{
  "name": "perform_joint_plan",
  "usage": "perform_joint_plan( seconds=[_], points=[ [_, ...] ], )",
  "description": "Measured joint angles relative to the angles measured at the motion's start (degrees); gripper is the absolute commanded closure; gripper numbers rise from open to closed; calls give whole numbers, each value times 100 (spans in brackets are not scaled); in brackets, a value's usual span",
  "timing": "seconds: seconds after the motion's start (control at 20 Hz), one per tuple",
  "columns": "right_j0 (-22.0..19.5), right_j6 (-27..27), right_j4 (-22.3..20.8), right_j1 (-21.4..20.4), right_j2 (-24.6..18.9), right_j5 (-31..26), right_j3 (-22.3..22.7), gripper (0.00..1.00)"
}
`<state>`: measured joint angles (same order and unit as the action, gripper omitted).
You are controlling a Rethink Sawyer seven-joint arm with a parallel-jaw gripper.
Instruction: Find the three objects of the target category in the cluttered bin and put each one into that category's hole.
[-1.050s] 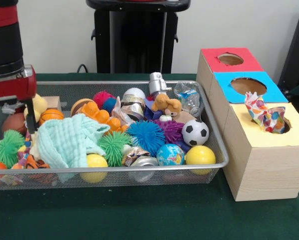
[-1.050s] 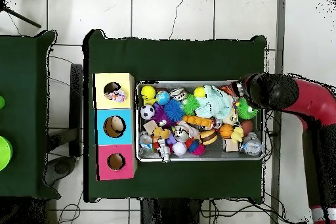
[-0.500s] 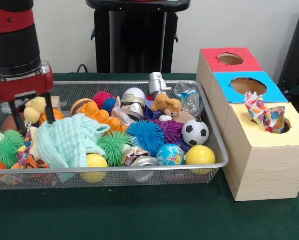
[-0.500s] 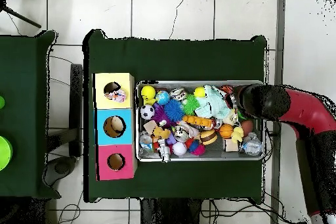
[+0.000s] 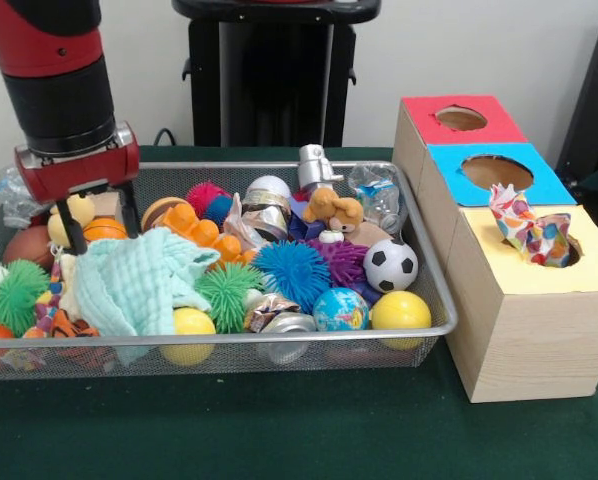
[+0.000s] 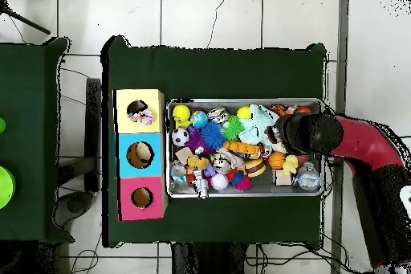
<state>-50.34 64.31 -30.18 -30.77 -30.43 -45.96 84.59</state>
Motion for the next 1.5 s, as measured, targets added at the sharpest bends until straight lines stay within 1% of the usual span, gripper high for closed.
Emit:
perform_joint_plan(
  seconds=[0.25,0.45,0.5,0.65,0.75,0.85,1.1,1.15,1.5],
  points=[
    [17,0,1,95,0,236,-1,0],
    [17,0,1,305,1,571,-33,0],
    [17,0,0,468,0,779,-63,0],
    [17,0,-8,613,1,959,-87,0],
    [16,0,-9,849,1,1237,-124,0],
    [12,-1,-9,991,2,1387,-134,0],
    [-12,-1,-7,1080,21,1431,-149,0],
    [-9,-1,-8,1082,21,1431,-154,100],
    [12,-1,-9,1107,22,1552,-162,100]
  ],
)
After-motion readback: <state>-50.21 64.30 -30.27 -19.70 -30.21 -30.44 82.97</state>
